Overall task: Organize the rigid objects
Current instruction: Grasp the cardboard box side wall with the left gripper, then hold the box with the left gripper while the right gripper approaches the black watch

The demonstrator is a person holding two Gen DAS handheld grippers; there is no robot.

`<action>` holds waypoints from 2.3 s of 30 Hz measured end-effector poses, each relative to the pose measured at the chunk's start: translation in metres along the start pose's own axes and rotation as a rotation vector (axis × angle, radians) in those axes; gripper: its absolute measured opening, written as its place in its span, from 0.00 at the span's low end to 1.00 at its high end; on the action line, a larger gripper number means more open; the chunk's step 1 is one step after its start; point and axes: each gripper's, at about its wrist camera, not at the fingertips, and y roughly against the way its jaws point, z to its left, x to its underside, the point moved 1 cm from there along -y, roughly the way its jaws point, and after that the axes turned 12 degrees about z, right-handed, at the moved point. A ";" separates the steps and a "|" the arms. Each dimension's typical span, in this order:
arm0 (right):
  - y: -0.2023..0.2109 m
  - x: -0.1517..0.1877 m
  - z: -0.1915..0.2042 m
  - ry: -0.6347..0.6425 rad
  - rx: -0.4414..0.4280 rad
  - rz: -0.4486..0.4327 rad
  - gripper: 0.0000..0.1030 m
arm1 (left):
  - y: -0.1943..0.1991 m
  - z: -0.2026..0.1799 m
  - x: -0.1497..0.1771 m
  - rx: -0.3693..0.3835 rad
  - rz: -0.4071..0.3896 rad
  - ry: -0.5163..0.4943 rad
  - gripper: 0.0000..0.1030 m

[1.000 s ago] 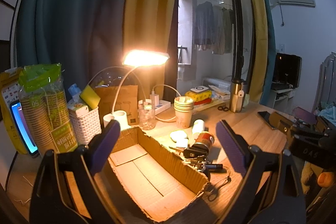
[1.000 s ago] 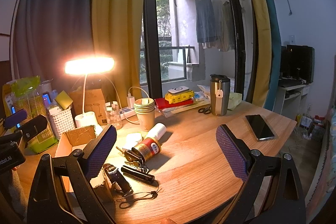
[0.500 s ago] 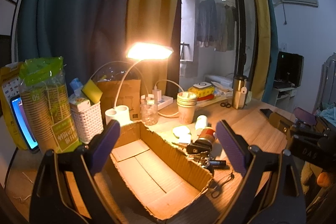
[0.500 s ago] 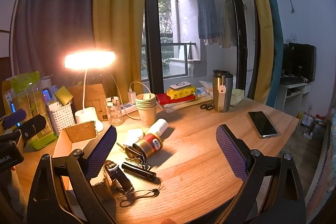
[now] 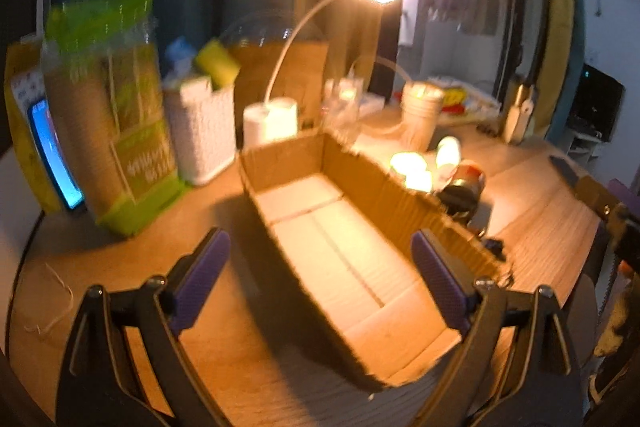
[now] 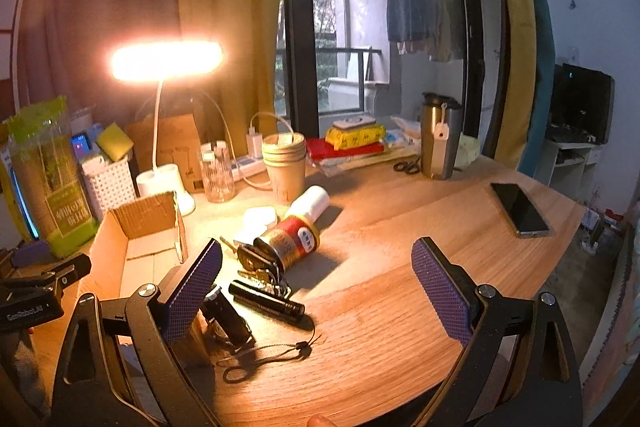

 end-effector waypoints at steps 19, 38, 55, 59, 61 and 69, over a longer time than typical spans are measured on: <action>-0.026 0.009 -0.009 -0.002 0.000 0.083 0.95 | -0.073 0.017 0.018 0.027 0.343 0.026 0.51; -0.065 0.028 0.011 0.057 -0.119 0.221 0.95 | -0.103 0.008 -0.005 0.052 0.364 -0.104 0.12; -0.084 0.037 0.016 0.095 -0.142 0.275 0.94 | -0.143 -0.010 -0.047 0.097 0.340 -0.200 0.14; -0.085 0.036 0.019 0.101 -0.150 0.268 0.94 | -0.124 -0.005 -0.038 0.125 0.317 -0.208 0.23; -0.086 0.036 0.021 0.112 -0.161 0.267 0.94 | -0.115 -0.001 -0.035 0.135 0.299 -0.201 0.28; -0.099 0.040 0.040 0.177 -0.181 0.310 0.80 | -0.114 0.005 -0.025 0.230 0.352 -0.184 0.31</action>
